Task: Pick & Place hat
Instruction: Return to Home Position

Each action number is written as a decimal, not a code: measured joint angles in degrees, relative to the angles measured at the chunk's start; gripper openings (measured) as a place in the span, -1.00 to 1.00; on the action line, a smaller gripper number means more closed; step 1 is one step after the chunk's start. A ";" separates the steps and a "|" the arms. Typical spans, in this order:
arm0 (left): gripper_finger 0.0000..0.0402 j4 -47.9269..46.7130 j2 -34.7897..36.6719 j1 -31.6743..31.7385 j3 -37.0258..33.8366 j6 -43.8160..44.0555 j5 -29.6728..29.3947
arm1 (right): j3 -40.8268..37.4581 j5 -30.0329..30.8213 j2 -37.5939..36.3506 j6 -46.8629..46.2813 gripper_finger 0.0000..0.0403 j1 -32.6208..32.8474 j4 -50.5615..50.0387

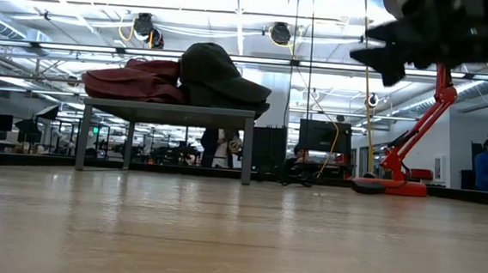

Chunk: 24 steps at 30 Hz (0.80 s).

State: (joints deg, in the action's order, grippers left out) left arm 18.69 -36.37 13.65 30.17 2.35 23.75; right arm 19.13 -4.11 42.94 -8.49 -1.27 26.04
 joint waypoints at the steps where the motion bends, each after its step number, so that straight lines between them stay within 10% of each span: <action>1: -0.44 2.36 0.95 0.00 -2.25 -0.47 0.00 | -1.58 1.14 -0.49 0.00 0.23 -0.01 1.46; 16: -0.44 22.34 12.78 1.75 -27.87 0.00 -3.35 | -14.44 6.03 -2.73 1.63 0.23 -0.20 13.98; 24: -0.44 21.55 16.37 2.44 -29.37 0.80 -3.30 | -16.28 5.87 -8.92 1.82 0.23 -1.75 13.76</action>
State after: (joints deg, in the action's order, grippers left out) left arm 40.23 -20.00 16.09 0.80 3.15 20.45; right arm 2.85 1.76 34.02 -6.67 -3.02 39.80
